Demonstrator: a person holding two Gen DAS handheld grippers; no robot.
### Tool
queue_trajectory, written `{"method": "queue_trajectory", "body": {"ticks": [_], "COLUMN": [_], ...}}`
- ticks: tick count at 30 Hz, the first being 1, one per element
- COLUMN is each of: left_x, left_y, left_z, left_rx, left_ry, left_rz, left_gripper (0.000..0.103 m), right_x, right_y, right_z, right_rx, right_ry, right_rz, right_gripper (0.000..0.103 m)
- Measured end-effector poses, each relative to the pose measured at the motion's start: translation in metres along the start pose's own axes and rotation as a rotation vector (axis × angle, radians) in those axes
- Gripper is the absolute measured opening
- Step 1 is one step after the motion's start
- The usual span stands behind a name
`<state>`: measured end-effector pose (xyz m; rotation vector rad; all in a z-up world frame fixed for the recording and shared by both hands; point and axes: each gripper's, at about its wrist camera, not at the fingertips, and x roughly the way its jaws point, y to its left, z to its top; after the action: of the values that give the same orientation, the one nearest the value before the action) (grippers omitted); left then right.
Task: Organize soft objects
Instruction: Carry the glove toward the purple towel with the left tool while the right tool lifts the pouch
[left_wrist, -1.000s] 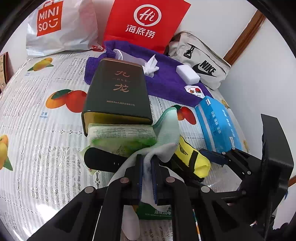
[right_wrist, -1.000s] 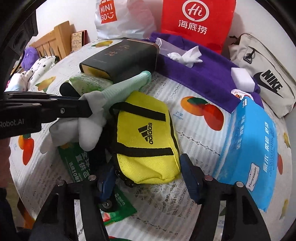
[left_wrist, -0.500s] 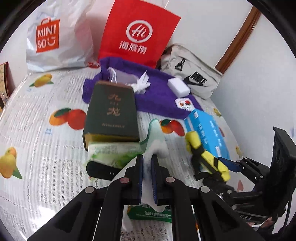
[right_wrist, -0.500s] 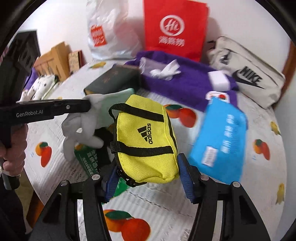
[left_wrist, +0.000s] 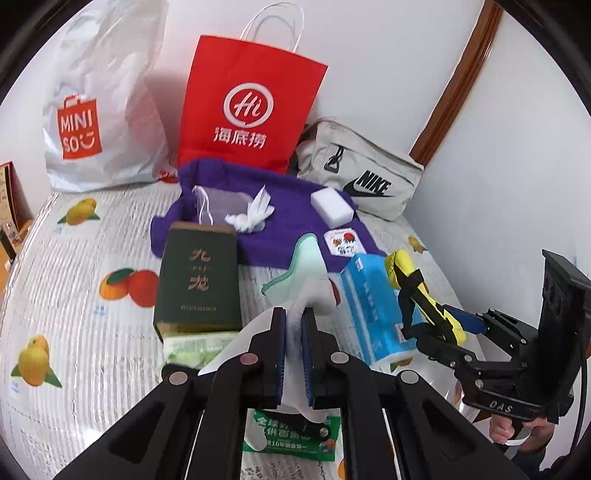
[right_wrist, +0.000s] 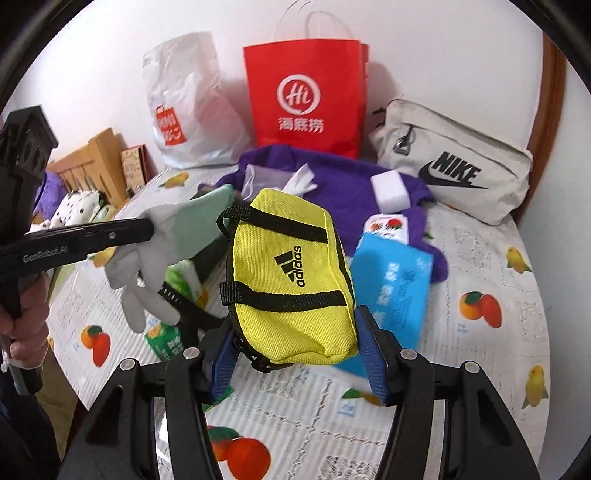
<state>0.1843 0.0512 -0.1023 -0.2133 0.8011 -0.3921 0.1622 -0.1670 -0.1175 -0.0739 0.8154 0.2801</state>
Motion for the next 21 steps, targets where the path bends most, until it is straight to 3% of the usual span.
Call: {"method": "queue_trajectory", "body": {"ticks": [14,21], "left_x": [0.002,0.004], "left_y": [-0.002,0.000], "left_z": [0.028,0.048], "left_rx": [-0.010,-0.010], "left_ry": [-0.015,-0.030], "left_rz": [0.090,0.098], "left_gripper": [0.009,0.009], "right_x": [0.003,0.014], "right_y": [-0.039,-0.054], "right_z": [0.025,0.042], "right_rx": [0.077,0.098], "right_ry": [-0.030,-0.033], "right_rz": [-0.013,-0.022], "right_gripper": [0.059,0.059]}}
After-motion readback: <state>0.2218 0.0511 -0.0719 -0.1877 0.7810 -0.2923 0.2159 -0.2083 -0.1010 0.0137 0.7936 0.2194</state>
